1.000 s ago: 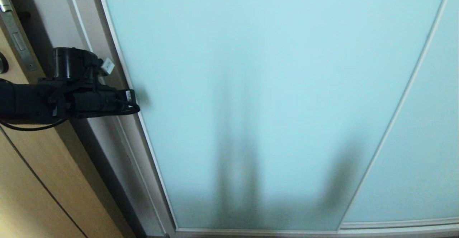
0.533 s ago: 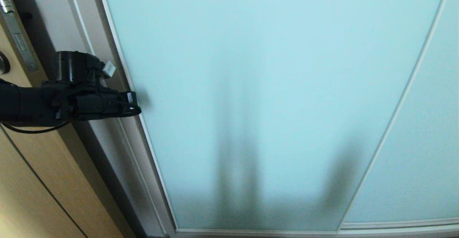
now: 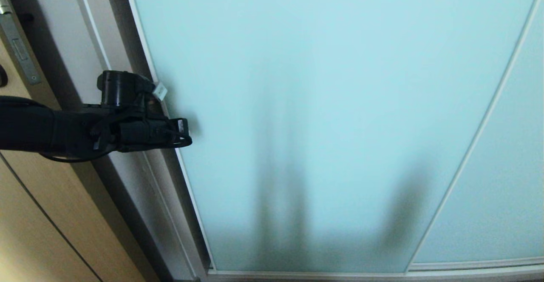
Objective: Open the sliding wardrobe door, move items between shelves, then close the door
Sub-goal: Open the door
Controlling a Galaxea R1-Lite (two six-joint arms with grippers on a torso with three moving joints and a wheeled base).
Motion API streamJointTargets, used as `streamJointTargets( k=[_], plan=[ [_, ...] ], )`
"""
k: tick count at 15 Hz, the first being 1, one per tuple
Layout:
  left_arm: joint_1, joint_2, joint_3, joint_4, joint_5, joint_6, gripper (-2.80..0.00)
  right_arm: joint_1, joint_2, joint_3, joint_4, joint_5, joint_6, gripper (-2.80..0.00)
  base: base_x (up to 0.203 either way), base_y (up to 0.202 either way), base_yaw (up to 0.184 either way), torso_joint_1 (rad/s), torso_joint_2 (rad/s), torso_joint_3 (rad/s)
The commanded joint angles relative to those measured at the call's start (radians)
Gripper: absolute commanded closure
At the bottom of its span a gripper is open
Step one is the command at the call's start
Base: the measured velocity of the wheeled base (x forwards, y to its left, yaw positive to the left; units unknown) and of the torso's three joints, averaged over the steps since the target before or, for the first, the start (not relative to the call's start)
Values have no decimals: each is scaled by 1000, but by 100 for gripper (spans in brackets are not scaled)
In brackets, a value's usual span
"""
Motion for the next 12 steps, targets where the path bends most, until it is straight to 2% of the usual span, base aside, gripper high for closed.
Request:
streamJointTargets(
  k=[1, 8, 11, 12],
  plan=[
    [-40, -17, 4, 2, 4, -15, 0, 0, 1, 0, 0, -1, 0, 0, 0, 0, 0, 0, 0, 0],
    [-78, -246, 79, -2, 8, -27, 0, 1, 1, 0, 0, -1, 0, 0, 0, 0, 0, 0, 0, 0],
    [-74, -359, 79, 17, 20, -4, 0, -1, 1, 0, 0, -1, 0, 0, 0, 0, 0, 0, 0, 0],
    [-60, -382, 64, 49, 34, 32, 0, -1, 1, 1, 0, -1, 0, 0, 0, 0, 0, 0, 0, 0]
  ],
)
